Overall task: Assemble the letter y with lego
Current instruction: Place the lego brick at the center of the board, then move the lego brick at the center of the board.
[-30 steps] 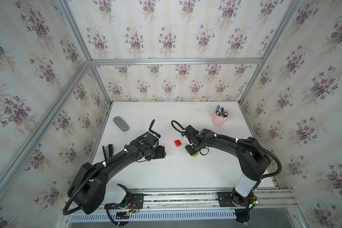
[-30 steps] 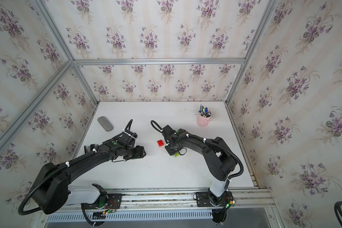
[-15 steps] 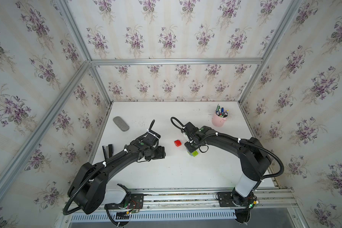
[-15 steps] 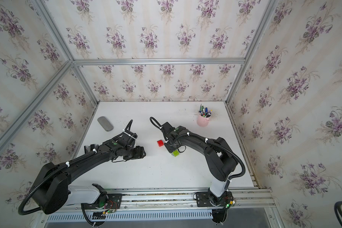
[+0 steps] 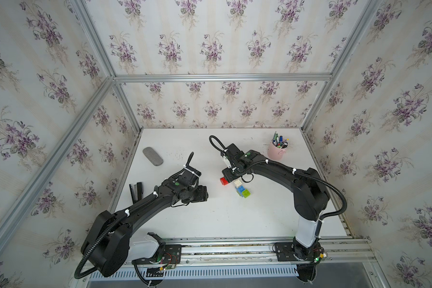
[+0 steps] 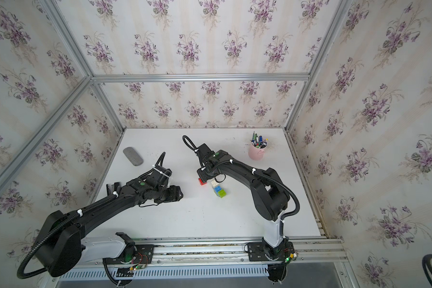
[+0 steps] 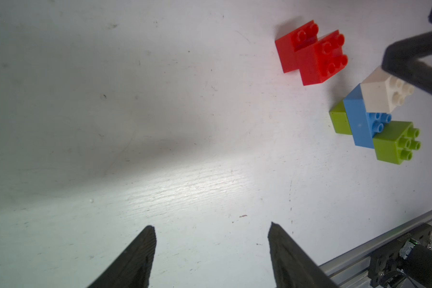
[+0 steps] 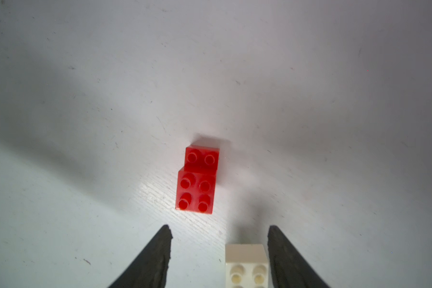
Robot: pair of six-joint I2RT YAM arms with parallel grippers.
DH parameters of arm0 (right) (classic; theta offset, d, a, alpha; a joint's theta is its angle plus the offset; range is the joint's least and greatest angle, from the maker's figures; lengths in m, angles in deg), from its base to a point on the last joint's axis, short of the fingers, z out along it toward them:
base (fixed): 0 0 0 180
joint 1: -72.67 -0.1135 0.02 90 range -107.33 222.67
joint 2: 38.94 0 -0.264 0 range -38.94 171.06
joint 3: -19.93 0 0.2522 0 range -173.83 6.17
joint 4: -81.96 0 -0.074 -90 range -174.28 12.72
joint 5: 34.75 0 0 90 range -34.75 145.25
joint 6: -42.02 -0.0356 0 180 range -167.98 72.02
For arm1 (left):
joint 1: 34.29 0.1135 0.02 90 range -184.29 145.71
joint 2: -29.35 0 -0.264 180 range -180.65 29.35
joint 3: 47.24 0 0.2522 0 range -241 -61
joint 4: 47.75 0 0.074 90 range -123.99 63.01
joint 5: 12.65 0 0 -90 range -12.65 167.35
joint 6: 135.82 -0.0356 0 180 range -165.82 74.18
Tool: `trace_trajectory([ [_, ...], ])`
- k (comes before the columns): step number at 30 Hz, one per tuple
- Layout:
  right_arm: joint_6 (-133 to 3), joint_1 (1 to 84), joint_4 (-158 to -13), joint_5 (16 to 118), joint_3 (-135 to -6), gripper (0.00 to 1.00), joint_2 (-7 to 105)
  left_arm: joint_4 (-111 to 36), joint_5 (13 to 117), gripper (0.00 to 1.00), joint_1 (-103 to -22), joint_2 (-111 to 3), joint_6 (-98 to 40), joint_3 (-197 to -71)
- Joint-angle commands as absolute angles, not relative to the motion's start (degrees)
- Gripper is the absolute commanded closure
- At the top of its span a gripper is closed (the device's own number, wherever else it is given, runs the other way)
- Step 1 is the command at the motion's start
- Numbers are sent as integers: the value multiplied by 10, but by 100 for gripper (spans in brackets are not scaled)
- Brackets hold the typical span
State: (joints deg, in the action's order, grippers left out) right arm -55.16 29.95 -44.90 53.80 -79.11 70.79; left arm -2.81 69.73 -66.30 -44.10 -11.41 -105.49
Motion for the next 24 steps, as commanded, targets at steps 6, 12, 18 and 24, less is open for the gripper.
trace_trajectory([
  [6, -563, 299, -450, 568, -840, 39, 774, -22, 708, 27, -661, -437, -112, -1047],
  [12, -560, 294, -444, 581, -854, 42, 805, -22, 709, 27, -659, -436, -112, -1043],
  [18, -558, 290, -441, 592, -858, 50, 824, -22, 710, 27, -658, -437, -112, -1041],
  [24, -548, 278, -439, 608, -856, 67, 829, -22, 715, 27, -655, -430, -112, -1033],
])
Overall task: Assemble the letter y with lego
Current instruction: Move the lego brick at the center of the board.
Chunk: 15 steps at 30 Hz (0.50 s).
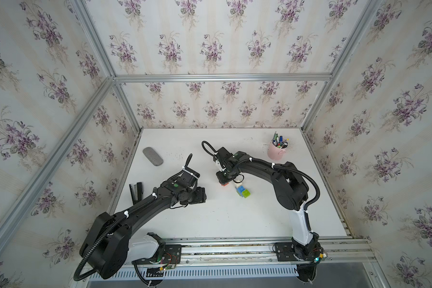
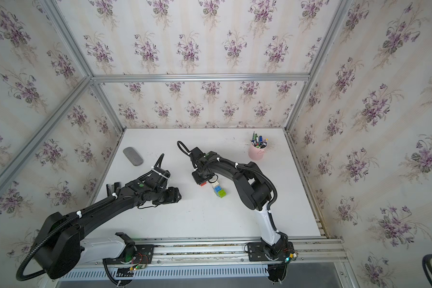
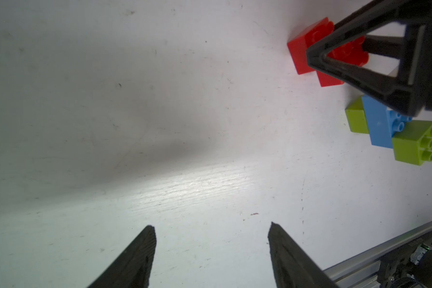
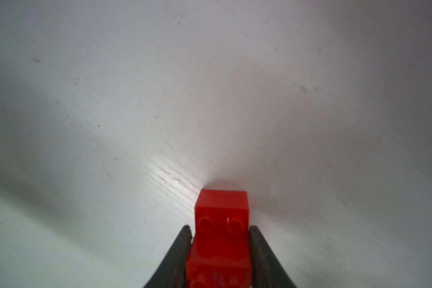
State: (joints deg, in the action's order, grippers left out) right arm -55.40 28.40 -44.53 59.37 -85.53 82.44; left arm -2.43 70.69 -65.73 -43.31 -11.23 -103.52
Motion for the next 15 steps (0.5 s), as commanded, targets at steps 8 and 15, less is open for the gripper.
trace_trajectory([
  [8, -517, 230, -447, 608, -808, 71, 797, -18, 715, 27, -641, -419, -117, -1025],
  [15, -466, 192, -467, 607, -737, 69, 746, -16, 715, 27, -628, -413, -124, -1019],
])
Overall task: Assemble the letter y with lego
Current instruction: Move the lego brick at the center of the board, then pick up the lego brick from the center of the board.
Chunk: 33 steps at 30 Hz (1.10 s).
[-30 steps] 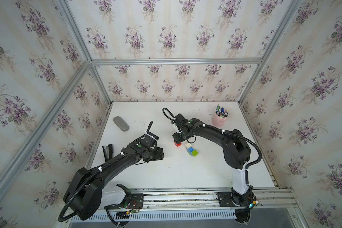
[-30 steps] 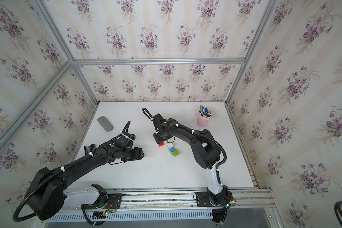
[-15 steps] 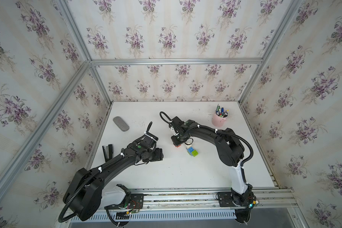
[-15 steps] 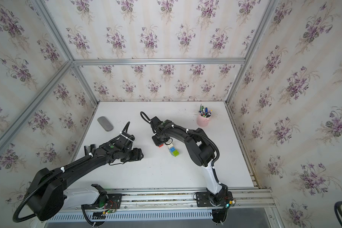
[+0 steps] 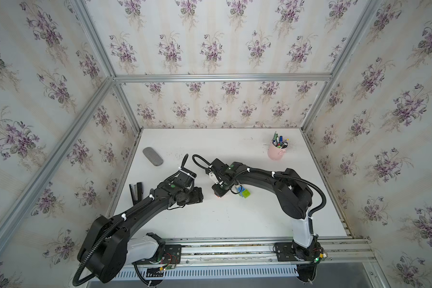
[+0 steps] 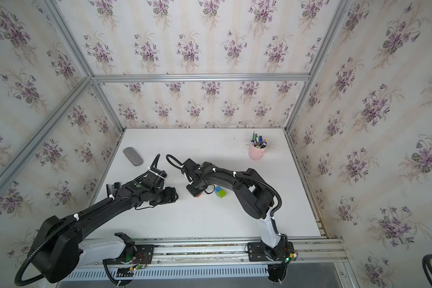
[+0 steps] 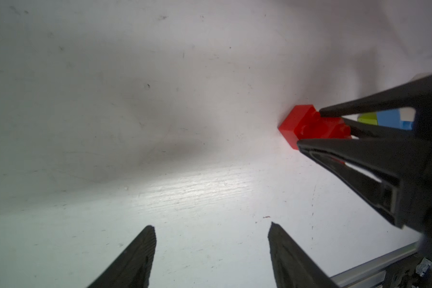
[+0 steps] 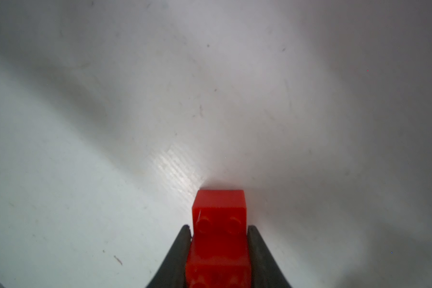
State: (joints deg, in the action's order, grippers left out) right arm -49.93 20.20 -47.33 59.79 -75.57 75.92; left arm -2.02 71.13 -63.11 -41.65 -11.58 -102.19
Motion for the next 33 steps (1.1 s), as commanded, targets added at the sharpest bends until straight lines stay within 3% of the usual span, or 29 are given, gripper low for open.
trace_trajectory([
  [1, -458, 187, -473, 605, -726, 68, 739, -16, 715, 27, -626, -413, -125, -1018],
  [7, -454, 178, -483, 585, -720, 53, 723, -16, 712, 27, -623, -414, -125, -1018],
  [11, -468, 178, -492, 577, -721, 49, 703, -16, 709, 27, -623, -411, -127, -1017],
  [25, -561, 186, -511, 554, -643, 52, 569, -32, 600, 34, -646, -479, -164, -1054],
  [33, -612, 233, -555, 544, -568, 54, 489, -47, 575, 49, -716, -560, -165, -1083],
])
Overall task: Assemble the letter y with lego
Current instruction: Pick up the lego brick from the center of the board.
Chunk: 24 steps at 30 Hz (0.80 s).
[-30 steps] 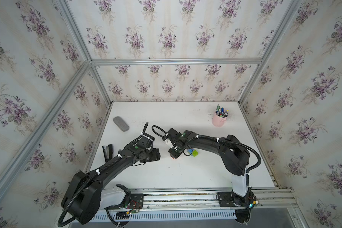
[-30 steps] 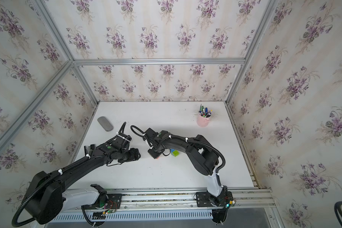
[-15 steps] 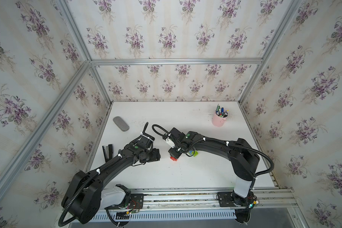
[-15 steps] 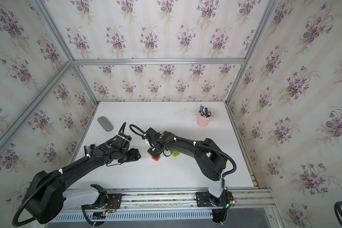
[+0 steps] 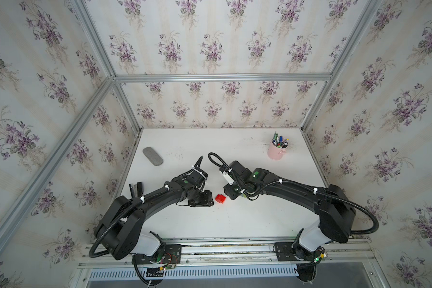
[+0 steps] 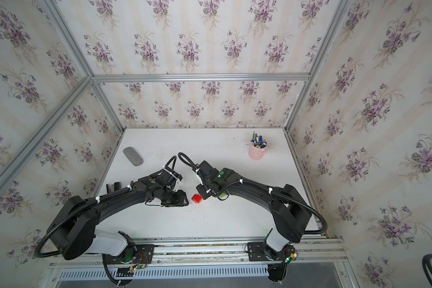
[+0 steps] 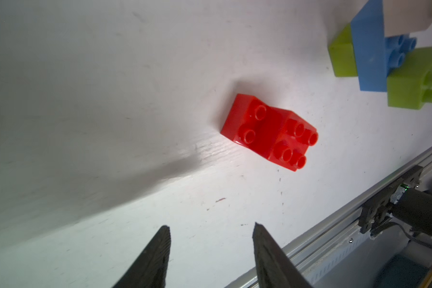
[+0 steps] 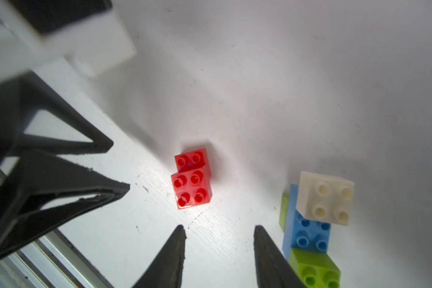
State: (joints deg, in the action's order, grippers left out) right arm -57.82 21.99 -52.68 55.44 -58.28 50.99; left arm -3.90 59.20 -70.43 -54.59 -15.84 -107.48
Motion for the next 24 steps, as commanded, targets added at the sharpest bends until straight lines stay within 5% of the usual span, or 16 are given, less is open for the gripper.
trace_trajectory([
  [1, -615, 240, -557, 543, -563, 53, 481, -50, 577, 49, -720, -566, -165, -1085],
  [24, -655, 290, -528, 506, -507, 45, 446, -121, 617, 58, -739, -656, -138, -1113],
])
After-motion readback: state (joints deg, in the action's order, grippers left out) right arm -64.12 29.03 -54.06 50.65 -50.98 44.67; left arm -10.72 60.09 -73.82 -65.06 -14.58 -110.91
